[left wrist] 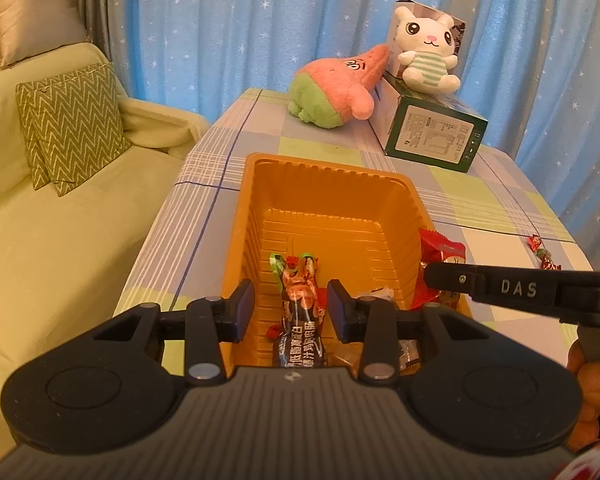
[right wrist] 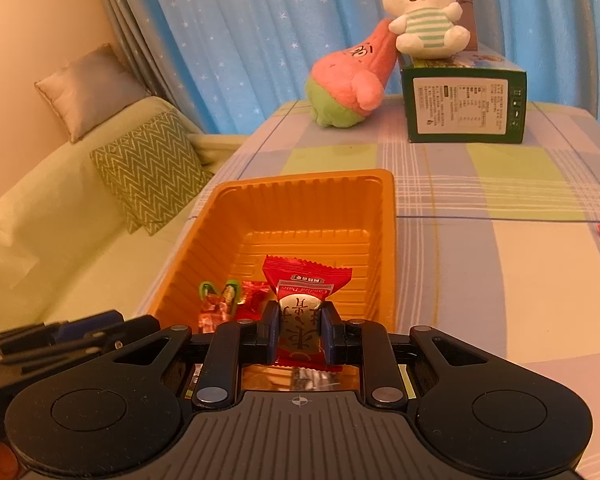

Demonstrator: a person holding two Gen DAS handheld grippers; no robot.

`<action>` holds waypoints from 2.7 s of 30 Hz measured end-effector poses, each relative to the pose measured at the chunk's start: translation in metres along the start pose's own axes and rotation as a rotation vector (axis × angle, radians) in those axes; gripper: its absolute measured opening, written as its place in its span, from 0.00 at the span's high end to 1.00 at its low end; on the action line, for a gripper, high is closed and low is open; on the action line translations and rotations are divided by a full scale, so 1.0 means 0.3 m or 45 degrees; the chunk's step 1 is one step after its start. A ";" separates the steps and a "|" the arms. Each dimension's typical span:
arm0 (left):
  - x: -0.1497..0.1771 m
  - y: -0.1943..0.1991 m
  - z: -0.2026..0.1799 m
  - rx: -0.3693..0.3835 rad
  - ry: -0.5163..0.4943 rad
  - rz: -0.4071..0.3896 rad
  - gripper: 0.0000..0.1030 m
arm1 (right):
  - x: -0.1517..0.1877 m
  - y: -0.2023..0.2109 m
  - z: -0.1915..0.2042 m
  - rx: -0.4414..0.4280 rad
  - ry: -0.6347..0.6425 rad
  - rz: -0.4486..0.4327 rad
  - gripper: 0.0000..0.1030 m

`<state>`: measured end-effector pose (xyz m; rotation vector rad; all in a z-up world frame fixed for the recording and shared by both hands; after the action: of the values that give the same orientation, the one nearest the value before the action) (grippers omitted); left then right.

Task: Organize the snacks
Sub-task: 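Lower the snack bag with the left gripper while the right gripper lowers the red candy, opening both, then withdraw both open grippers away from the orange tray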

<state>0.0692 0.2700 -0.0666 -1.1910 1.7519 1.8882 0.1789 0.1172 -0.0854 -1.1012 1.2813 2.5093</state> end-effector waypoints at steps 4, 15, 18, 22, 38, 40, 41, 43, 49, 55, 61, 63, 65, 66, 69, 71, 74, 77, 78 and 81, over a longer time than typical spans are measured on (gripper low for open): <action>0.007 0.007 0.014 -0.017 0.010 0.003 0.64 | -0.001 -0.014 0.008 -0.033 -0.030 0.041 0.77; 0.032 0.055 -0.005 -0.005 0.032 -0.010 0.58 | 0.035 0.094 -0.099 0.022 -0.123 -0.020 0.39; 0.037 0.079 -0.036 0.013 0.030 -0.018 0.57 | 0.067 0.150 -0.154 0.071 -0.151 -0.027 0.39; 0.049 0.110 -0.086 0.040 0.021 -0.025 0.52 | 0.100 0.235 -0.216 0.126 -0.184 -0.048 0.39; 0.089 0.231 -0.347 0.165 -0.065 -0.044 0.42 | 0.179 0.575 -0.428 0.301 -0.267 -0.180 0.39; 0.088 0.237 -0.389 0.189 -0.083 -0.044 0.39 | 0.185 0.608 -0.460 0.321 -0.287 -0.198 0.39; 0.088 0.240 -0.412 0.201 -0.096 -0.044 0.38 | 0.188 0.624 -0.476 0.332 -0.296 -0.205 0.39; 0.085 0.241 -0.451 0.219 -0.117 -0.044 0.37 | 0.192 0.653 -0.510 0.349 -0.318 -0.217 0.39; 0.075 0.235 -0.560 0.264 -0.162 -0.041 0.33 | 0.221 0.737 -0.606 0.400 -0.380 -0.246 0.39; 0.069 0.219 -0.652 0.297 -0.206 -0.035 0.32 | 0.236 0.797 -0.689 0.440 -0.443 -0.276 0.39; 0.064 0.204 -0.717 0.317 -0.233 -0.033 0.28 | 0.240 0.828 -0.745 0.462 -0.483 -0.293 0.39; 0.062 0.198 -0.730 0.324 -0.238 -0.031 0.28 | 0.243 0.835 -0.758 0.467 -0.490 -0.296 0.39; 0.063 0.193 -0.742 0.329 -0.243 -0.028 0.28 | 0.246 0.841 -0.768 0.470 -0.497 -0.298 0.39; 0.065 0.191 -0.747 0.332 -0.245 -0.026 0.27 | 0.246 0.842 -0.772 0.472 -0.500 -0.299 0.39; 0.064 0.182 -0.761 0.337 -0.248 -0.021 0.27 | 0.246 0.840 -0.782 0.476 -0.503 -0.299 0.39; 0.061 0.174 -0.773 0.342 -0.250 -0.019 0.26 | 0.243 0.836 -0.789 0.482 -0.499 -0.300 0.39; 0.057 0.162 -0.795 0.349 -0.256 -0.022 0.26 | 0.237 0.828 -0.802 0.498 -0.485 -0.302 0.39; 0.052 0.143 -0.817 0.357 -0.258 -0.023 0.25 | 0.232 0.816 -0.818 0.522 -0.462 -0.305 0.39; 0.050 0.136 -0.825 0.359 -0.260 -0.021 0.24 | 0.229 0.812 -0.822 0.528 -0.457 -0.305 0.39; 0.045 0.107 -0.847 0.360 -0.263 -0.015 0.22 | 0.222 0.791 -0.846 0.534 -0.450 -0.298 0.39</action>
<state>0.1299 0.0231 -0.0320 -0.8696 1.8162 1.6233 0.1747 -0.2361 -0.0686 -0.6372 1.3894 2.0192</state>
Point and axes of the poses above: each gripper's, at about its wrist camera, not at the fingertips, and y roughly against the way its jaws point, z to its left, x to its underside, the point moved 3 cm from there along -y, roughly the way its jaws point, and after that the axes turned 3 degrees about -y, right-handed, at the moved point
